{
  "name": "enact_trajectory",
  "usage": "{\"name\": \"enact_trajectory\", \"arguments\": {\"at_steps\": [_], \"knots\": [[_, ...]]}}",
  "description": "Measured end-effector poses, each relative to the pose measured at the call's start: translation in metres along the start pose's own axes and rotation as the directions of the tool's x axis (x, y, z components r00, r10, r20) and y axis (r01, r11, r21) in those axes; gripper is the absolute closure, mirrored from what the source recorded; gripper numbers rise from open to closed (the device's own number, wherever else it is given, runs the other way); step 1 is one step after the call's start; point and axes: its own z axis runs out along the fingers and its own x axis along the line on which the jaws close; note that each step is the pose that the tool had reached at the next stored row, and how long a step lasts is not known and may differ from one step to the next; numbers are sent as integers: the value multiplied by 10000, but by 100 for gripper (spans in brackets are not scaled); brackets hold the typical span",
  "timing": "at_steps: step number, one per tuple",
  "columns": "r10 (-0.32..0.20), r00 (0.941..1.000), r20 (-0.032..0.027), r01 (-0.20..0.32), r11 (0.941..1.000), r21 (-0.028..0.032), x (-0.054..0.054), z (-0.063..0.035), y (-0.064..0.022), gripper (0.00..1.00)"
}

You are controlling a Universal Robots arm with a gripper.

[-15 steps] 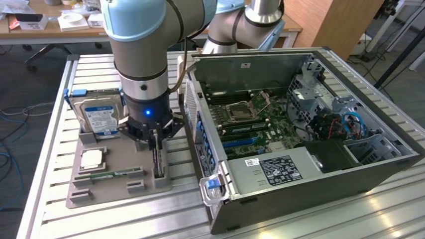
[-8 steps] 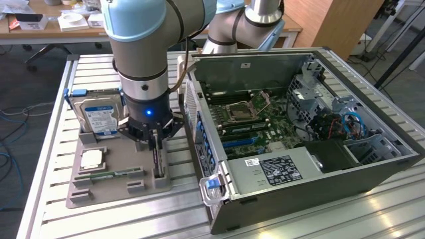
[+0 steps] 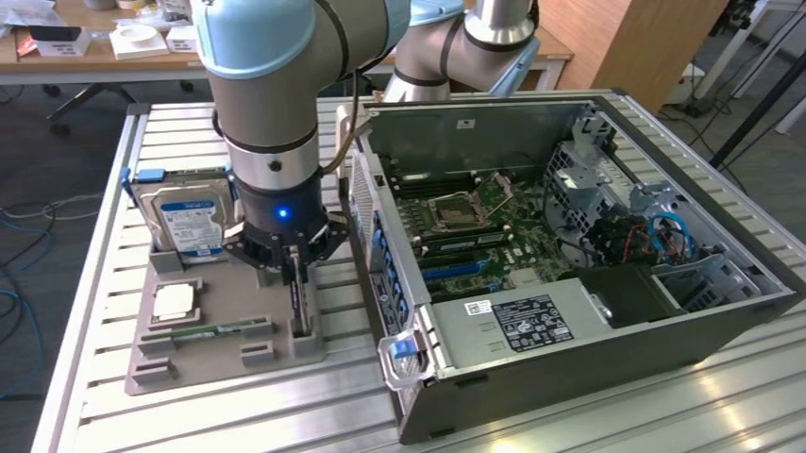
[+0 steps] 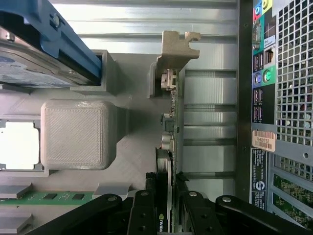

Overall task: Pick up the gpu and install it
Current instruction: 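Pick up the gpu and move the gpu toward the slot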

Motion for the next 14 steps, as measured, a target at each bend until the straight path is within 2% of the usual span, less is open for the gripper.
{"name": "enact_trajectory", "arguments": {"at_steps": [6, 14], "knots": [[0, 10000, -4, 0, 10000, 6, -2, -110, 4, 74], [1, 10000, -5, -1, 10000, 6, -9, -371, 14, 74]]}}
